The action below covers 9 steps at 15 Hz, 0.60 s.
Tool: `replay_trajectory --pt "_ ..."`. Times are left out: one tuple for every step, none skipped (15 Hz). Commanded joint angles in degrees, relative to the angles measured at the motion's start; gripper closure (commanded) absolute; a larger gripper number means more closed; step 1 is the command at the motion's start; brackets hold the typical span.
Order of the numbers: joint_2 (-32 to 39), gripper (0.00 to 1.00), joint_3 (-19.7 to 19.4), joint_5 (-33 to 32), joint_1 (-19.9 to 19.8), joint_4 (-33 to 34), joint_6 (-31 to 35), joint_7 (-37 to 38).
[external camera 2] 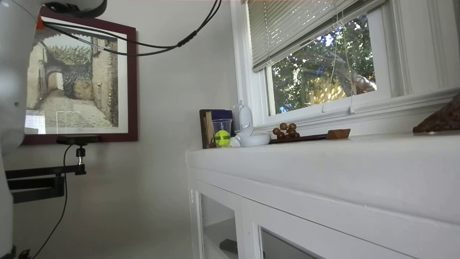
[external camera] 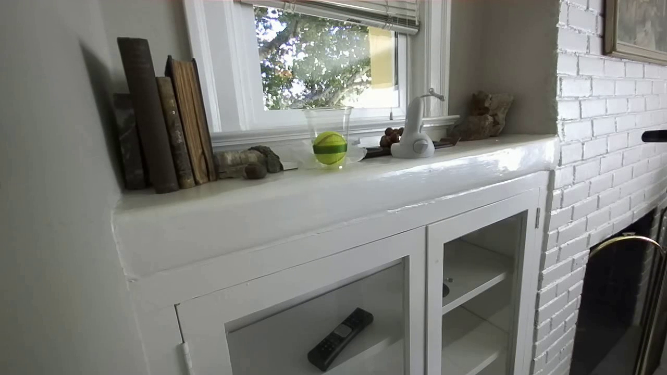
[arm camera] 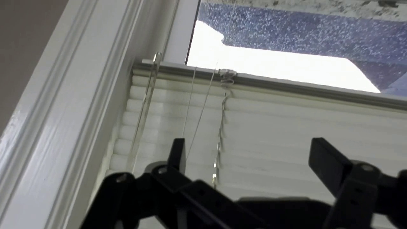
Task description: Close the blinds.
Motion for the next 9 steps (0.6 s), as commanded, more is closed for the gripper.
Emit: replay_trajectory --pt "-2.4 0.0 0.4 -1.0 0.7 -2.2 -4.0 -0.3" --pt "-3.0 0.0 0.5 -0.8 0.9 -3.9 -2.0 -0.3" --pt "-3.6 0.0 0.6 -0.3 1.0 -5.6 0.5 -0.2" --pt "-4.1 0.0 0.6 -1.0 1.4 -7.8 4.3 0.3" --pt "-5.2 0.0 0.7 -2.7 2.0 -10.9 7.6 0.1" --pt "-6.3 0.0 0.9 -2.9 2.3 -14.0 10.9 0.2" --pt "-7.7 0.0 1.1 -3.1 2.6 -17.3 12.9 1.1" --pt "-8.7 0.0 1.2 -3.5 2.8 -19.7 14.2 1.3" --pt "-9.9 0.0 1.3 -3.0 2.9 -22.4 15.4 1.2"
